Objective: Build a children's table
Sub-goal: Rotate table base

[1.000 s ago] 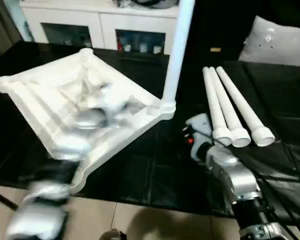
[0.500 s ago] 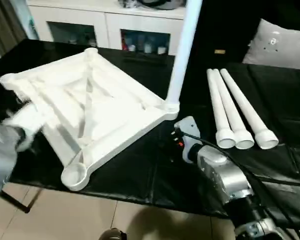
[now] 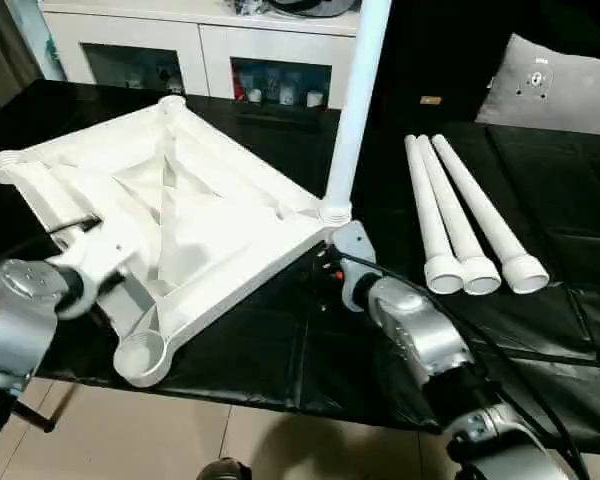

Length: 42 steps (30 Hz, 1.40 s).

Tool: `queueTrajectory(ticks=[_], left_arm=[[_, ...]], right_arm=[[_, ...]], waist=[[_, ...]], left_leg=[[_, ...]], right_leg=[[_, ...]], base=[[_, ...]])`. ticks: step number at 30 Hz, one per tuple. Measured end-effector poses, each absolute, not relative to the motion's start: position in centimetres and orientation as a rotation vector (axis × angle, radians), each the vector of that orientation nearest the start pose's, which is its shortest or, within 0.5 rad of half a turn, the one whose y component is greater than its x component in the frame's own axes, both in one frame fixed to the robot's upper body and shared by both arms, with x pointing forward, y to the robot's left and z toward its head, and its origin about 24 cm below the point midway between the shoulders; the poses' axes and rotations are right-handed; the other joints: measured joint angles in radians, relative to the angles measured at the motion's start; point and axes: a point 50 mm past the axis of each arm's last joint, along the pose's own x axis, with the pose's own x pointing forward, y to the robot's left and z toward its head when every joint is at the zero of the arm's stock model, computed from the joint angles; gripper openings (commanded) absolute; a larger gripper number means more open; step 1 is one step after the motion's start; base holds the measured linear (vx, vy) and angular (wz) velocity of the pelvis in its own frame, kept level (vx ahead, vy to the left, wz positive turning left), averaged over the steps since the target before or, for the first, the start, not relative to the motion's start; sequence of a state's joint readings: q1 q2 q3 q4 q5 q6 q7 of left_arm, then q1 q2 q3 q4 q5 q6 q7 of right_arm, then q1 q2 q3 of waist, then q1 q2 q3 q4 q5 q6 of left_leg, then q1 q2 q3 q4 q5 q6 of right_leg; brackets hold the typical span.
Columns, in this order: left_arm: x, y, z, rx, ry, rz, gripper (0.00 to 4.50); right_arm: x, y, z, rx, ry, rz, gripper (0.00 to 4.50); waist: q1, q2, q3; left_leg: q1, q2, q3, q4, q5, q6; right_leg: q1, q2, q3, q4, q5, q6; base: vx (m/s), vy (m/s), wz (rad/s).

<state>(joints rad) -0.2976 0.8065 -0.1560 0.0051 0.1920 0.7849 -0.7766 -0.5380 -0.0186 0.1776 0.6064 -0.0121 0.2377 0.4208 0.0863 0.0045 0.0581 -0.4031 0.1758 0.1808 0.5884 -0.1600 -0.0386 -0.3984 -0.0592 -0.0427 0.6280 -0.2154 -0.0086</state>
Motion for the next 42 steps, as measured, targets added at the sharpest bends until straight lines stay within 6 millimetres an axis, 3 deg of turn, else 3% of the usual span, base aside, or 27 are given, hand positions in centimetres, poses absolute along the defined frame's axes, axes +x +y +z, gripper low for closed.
queueTrajectory(ticks=[9,17,20,23,27,33,36,42], left_arm=[[26.3,23.7,8.5,0.65,0.808,-0.712,0.58],[26.0,18.0,7.5,0.524,0.697,-1.032,0.58],[27.0,15.7,7.0,0.496,0.617,-1.074,0.58],[29.3,13.7,6.6,0.507,0.505,-1.003,0.58],[31.1,12.8,7.4,0.542,0.408,-0.925,0.58],[30.8,10.8,7.7,0.467,0.337,-0.986,0.58],[30.5,10.5,8.1,0.446,0.313,-1.016,0.94],[29.2,11.8,8.8,0.419,0.33,-1.065,1.37]], right_arm=[[33.2,-5.6,3.0,-0.149,0.346,0.689,4.5],[33.6,-8.0,2.1,-0.179,0.384,0.61,4.5],[33.8,-8.8,2.2,-0.193,0.381,0.577,4.5],[34.1,-9.4,2.6,-0.207,0.366,0.545,4.5],[34.5,-9.9,3.9,-0.22,0.325,0.508,4.5],[36.0,-12.7,6.6,-0.283,0.303,0.275,4.5],[37.0,-14.6,8.2,-0.352,0.344,0.145,4.5],[38.1,-17.7,10.2,-0.351,0.425,0.059,4.5]], waist=[[0.005,0.0,0.0],[-0.01,-0.001,0.0],[-0.012,0.001,0.001],[-0.012,0.002,0.002],[-0.021,0.003,0.002],[-0.017,0.013,0.007],[-0.018,0.016,0.009],[-0.027,0.02,0.01]], left_leg=[[0.001,-0.001,0.0,0.001,0.0,0.0],[0.001,0.0,0.0,0.001,0.0,-0.001],[0.001,0.0,0.0,0.001,0.001,-0.001],[0.001,0.0,0.0,0.001,0.002,-0.003],[0.001,0.0,0.0,0.001,0.002,-0.003],[0.0,0.0,0.0,0.002,0.002,-0.003],[0.0,0.0,0.0,0.002,0.002,-0.003],[0.001,0.0,0.0,0.002,0.002,-0.003]], right_leg=[[0.002,-0.001,0.001,0.0,0.0,0.0],[0.001,0.0,0.001,0.002,0.0,0.0],[0.0,0.0,0.001,0.002,0.0,0.0],[0.0,0.0,0.001,0.002,0.003,0.001],[0.0,0.001,0.001,0.002,0.004,0.001],[0.001,0.0,0.001,0.001,0.004,0.001],[0.0,0.0,0.001,0.002,0.004,0.001],[0.0,0.001,0.001,0.002,0.004,0.001]], base=[[0.0,0.0,0.0],[0.0,0.0,0.0],[0.0,0.0,0.0],[0.0,0.0,0.0],[0.0,0.0,0.0],[0.0,0.0,0.0],[0.0,0.0,0.0],[0.0,0.0,0.0]])
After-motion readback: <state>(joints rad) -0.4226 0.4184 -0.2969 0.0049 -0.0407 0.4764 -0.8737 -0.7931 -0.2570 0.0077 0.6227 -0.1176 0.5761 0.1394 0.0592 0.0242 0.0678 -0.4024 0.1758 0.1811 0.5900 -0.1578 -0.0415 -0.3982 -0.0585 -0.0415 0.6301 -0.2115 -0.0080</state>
